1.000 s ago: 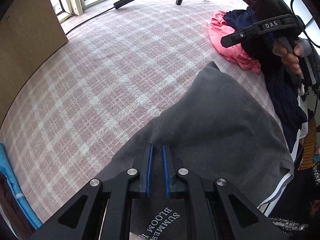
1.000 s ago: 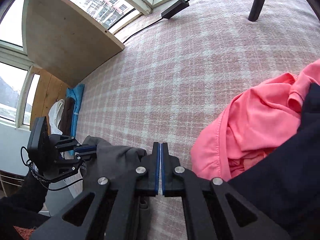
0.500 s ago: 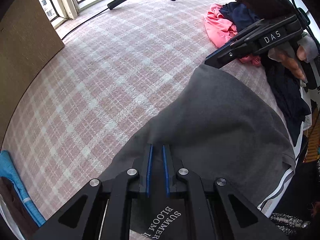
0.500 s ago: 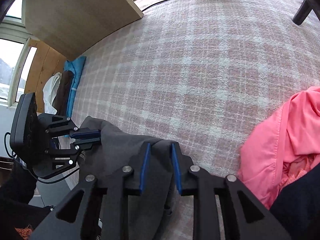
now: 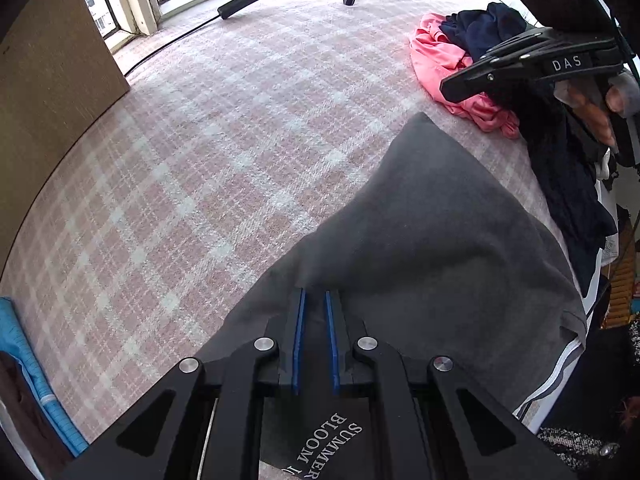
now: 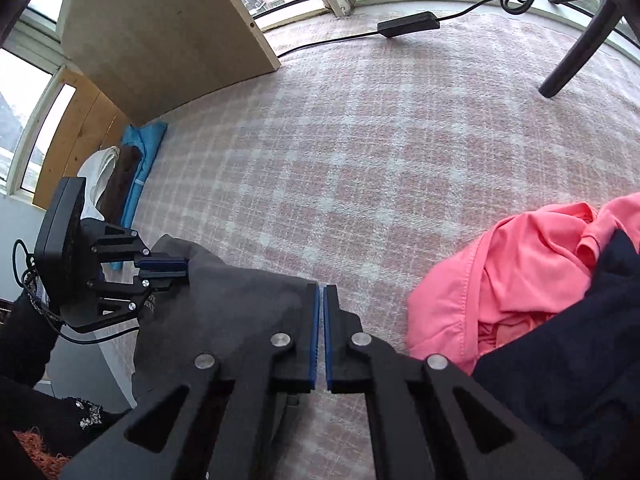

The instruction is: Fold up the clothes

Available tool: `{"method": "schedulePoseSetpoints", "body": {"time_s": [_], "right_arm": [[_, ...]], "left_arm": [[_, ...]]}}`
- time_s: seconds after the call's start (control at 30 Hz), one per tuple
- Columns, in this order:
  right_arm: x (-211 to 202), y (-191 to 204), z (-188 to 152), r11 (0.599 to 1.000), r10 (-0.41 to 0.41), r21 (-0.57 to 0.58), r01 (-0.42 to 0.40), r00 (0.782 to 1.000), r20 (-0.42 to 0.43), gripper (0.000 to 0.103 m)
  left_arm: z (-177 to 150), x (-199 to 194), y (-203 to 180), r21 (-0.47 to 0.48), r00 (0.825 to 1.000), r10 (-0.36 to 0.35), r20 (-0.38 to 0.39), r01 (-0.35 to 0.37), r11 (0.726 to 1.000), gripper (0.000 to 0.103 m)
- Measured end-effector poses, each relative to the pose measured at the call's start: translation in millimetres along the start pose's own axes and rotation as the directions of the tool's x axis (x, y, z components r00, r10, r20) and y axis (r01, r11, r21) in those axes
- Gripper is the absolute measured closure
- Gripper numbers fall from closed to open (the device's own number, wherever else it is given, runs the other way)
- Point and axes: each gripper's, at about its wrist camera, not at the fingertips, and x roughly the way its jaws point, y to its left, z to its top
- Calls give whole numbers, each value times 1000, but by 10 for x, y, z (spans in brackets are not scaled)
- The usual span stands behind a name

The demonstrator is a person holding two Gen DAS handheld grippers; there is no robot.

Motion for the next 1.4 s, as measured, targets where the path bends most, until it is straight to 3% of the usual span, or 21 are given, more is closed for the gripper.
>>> {"method": "schedulePoseSetpoints", "body": {"time_s": [0.1, 0.2, 0.27, 0.33, 0.4, 0.53, 0.57, 0.6, 0.63, 0.77, 0.83, 0.9, 0.97, 1.07, 1.27, 1.33, 1.4], "right_arm": [[114, 296, -129, 993, 91, -77, -94, 995, -37, 97], [244, 352, -441, 996, 26, -82, -37, 990, -136, 97], [26, 330, -650, 998, 41, -38, -45, 995, -92, 96], [-246, 315, -837, 997, 75, 12, -75, 997, -18, 96], [-469, 327, -1022, 994, 94, 48, -97, 994, 46, 96], [-41, 530, -1281, 988, 146, 51, -144, 989, -35, 96], [125, 552, -1357, 989, 145, 50, -141, 986, -88, 96], [238, 546, -1467, 996, 92, 35, -87, 985, -150, 96], [226, 509, -1577, 998, 61, 39, -55, 984, -169, 96], [-385, 458, -1853, 994, 55, 97, -50, 998, -42, 96], [-557, 592, -1908, 998, 25, 61, -26, 1000, 12, 88], [-563, 735, -1951, 999, 26, 26, -27, 999, 30, 79], [-429, 805, -2008, 999, -36, 8, 36, 999, 8, 79], [-271, 671, -2095, 996, -75, 42, 76, 997, -26, 79], [-125, 390, -2097, 989, 19, 147, -22, 1000, 24, 79], [-139, 355, -2113, 988, 6, 151, -9, 1000, 23, 79], [-153, 321, -2130, 988, -7, 156, 4, 1000, 21, 79]], "left_arm": [[-48, -112, -6, -15, 1000, -13, 22, 13, 1000, 93], [-246, -311, 8, -53, 999, 7, 42, -4, 999, 93], [-402, -461, 47, -84, 998, 13, 55, -9, 996, 94], [-511, -565, 245, -121, 997, -25, 68, 34, 992, 94], [-647, -542, 86, -146, 996, -60, 71, 70, 987, 94], [-890, -412, -289, -155, 985, -162, 67, 171, 973, 94], [-945, -266, -375, -142, 990, -141, 23, 142, 980, 89], [-1001, -119, -461, -128, 993, -118, -22, 114, 985, 91], [-1077, -133, -473, -126, 995, -97, -18, 94, 988, 94], [-1192, -410, -554, -146, 998, -58, 28, 62, 987, 97], [-1111, -575, -778, -91, 994, -80, 77, 87, 992, 93], [-958, -596, -1091, 11, 992, -79, 100, 79, 997, 78], [-798, -566, -1397, 119, 992, -68, 110, 55, 991, 72], [-523, -360, -1714, 241, 996, -36, 87, 14, 971, 72], [-341, 3, -1892, 340, 1000, 23, 14, -26, 940, 72], [-335, 46, -1858, 329, 1000, 24, 1, -23, 944, 77], [-325, 36, -1804, 301, 1000, -1, -9, 3, 954, 95]]}}
